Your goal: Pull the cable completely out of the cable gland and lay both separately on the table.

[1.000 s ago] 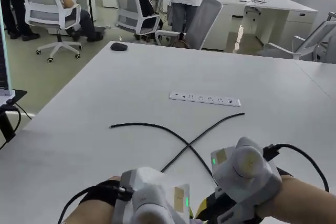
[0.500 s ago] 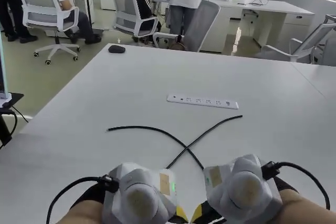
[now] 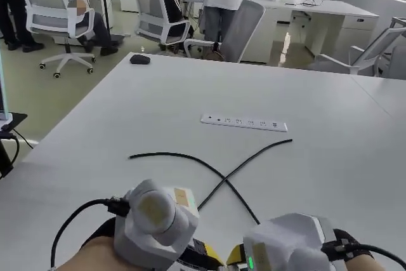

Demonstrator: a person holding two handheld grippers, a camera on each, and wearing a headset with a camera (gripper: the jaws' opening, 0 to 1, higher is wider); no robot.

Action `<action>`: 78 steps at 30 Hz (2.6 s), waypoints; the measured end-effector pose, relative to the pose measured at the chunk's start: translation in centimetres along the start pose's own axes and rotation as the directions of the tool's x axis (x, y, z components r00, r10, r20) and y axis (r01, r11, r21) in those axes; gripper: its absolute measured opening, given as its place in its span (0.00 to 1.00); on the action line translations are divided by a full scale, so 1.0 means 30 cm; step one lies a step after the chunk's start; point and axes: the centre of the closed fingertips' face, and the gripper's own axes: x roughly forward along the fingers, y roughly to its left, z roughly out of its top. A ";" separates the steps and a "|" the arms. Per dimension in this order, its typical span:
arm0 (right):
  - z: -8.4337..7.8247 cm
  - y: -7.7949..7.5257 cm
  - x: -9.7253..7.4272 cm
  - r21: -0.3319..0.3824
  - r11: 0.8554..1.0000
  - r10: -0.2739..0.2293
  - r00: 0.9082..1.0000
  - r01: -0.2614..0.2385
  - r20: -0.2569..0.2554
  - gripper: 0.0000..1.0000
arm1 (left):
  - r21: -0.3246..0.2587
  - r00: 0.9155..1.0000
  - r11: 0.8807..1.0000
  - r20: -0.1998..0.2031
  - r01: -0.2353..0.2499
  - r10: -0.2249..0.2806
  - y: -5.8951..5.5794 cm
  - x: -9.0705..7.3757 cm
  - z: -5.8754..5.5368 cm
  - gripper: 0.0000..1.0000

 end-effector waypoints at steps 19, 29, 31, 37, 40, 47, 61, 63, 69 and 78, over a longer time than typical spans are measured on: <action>-0.090 -0.096 0.021 0.320 0.938 -0.140 0.990 0.132 0.002 0.06 | 0.247 0.983 0.958 -0.073 -0.145 0.167 0.074 0.001 -0.026 0.18; -0.122 -0.101 0.048 0.310 0.938 -0.141 0.988 0.152 -0.059 0.05 | 0.261 0.971 0.949 -0.116 -0.175 0.211 0.107 -0.004 -0.058 0.17; -0.141 -0.100 0.052 0.316 0.937 -0.132 0.988 0.149 -0.075 0.05 | 0.272 0.963 0.946 -0.147 -0.179 0.224 0.124 0.000 -0.083 0.17; -0.214 -0.103 0.043 0.379 0.908 -0.131 0.980 0.179 -0.151 0.05 | 0.271 0.957 0.944 -0.167 -0.187 0.238 0.136 -0.002 -0.094 0.17; -0.251 -0.092 0.044 0.384 0.904 -0.118 0.972 0.189 -0.202 0.05 | 0.275 0.956 0.944 -0.172 -0.185 0.237 0.133 0.000 -0.096 0.17; -0.277 -0.086 0.039 0.422 0.885 -0.105 0.967 0.198 -0.233 0.05 | 0.275 0.957 0.944 -0.167 -0.184 0.235 0.128 0.001 -0.092 0.17; -0.206 -0.065 0.056 0.308 0.940 -0.094 0.980 0.145 -0.174 0.11 | 0.319 0.954 0.933 -0.184 -0.169 0.236 0.128 0.006 -0.109 0.17; -0.179 -0.050 0.066 0.280 0.953 -0.075 0.986 0.115 -0.149 0.14 | 0.318 0.955 0.933 -0.184 -0.167 0.234 0.128 0.006 -0.111 0.17; -0.087 -0.056 0.066 0.270 0.959 -0.080 0.997 0.083 -0.021 0.16 | 0.339 0.961 0.931 -0.181 -0.138 0.209 0.103 0.019 -0.104 0.17; -0.095 -0.055 0.068 0.266 0.961 -0.073 0.997 0.077 -0.025 0.04 | 0.332 0.964 0.934 -0.176 -0.134 0.201 0.100 0.020 -0.099 0.17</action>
